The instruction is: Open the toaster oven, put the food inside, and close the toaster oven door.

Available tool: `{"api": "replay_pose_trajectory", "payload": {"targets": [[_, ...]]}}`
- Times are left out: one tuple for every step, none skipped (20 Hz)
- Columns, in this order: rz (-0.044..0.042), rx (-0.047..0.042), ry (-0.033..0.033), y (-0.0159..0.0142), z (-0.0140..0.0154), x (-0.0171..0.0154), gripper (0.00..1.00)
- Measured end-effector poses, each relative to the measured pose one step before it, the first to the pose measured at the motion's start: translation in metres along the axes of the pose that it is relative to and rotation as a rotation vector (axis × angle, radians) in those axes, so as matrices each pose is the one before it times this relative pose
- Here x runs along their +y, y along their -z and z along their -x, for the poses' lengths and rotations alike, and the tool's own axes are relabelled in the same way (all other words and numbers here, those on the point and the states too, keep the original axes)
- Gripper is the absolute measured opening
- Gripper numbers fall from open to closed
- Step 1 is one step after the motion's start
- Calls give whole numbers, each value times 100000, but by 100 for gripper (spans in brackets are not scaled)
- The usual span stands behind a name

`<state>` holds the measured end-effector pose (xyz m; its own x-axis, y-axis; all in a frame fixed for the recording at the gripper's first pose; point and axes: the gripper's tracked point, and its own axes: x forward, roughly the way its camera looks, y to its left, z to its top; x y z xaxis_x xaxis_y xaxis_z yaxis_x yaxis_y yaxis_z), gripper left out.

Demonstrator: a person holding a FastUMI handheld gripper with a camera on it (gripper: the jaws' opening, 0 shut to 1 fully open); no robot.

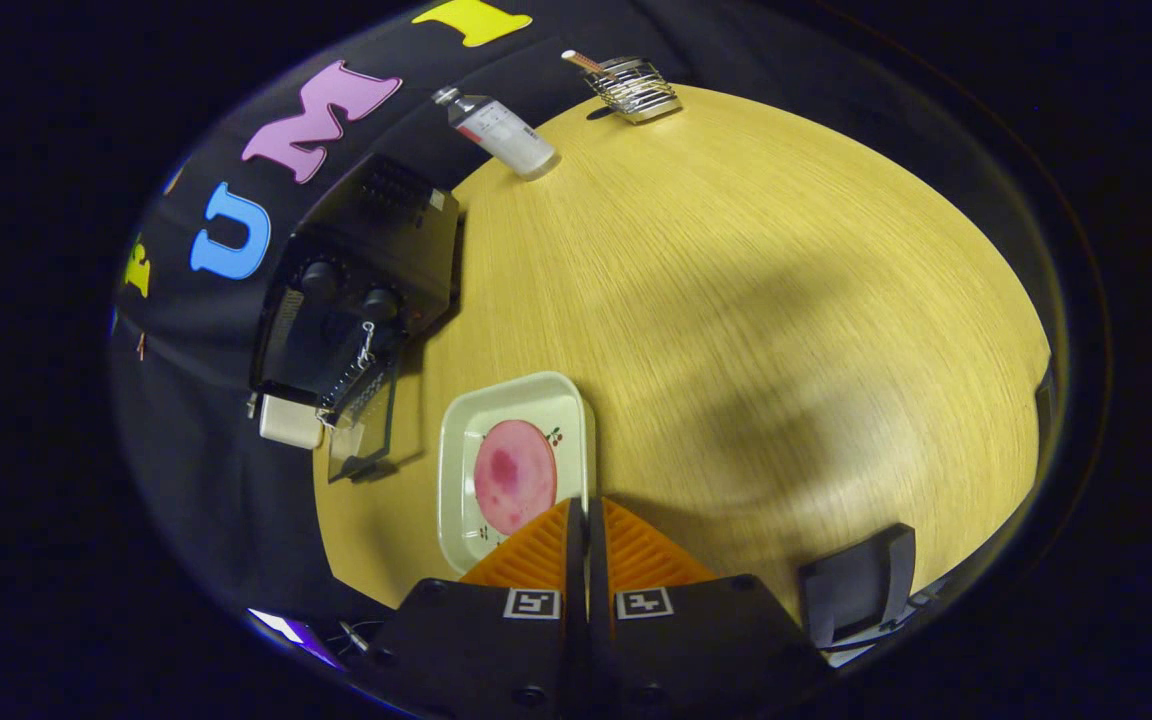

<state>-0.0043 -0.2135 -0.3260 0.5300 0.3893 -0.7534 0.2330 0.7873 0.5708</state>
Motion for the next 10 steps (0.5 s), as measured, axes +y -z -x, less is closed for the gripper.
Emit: {"api": "replay_pose_trajectory", "payload": {"targets": [[-1793, -723, -1074, -66, 484, 376, 6], [-2058, -836, -962, -207, 364, 402, 6], [-1922, -900, -874, -58, 397, 395, 6], [-1489, -1098, -598, -224, 344, 366, 6], [-1273, -984, -20, -62, 369, 227, 6], [-1598, -1012, -53, -193, 409, 269, 6], [-2187, -684, -101, -75, 512, 423, 6], [-1381, -739, -468, -34, 83, 530, 6], [-1128, -936, -854, 144, 723, 825, 6], [-325, -1219, -724, 125, 299, 924, 6]]}}
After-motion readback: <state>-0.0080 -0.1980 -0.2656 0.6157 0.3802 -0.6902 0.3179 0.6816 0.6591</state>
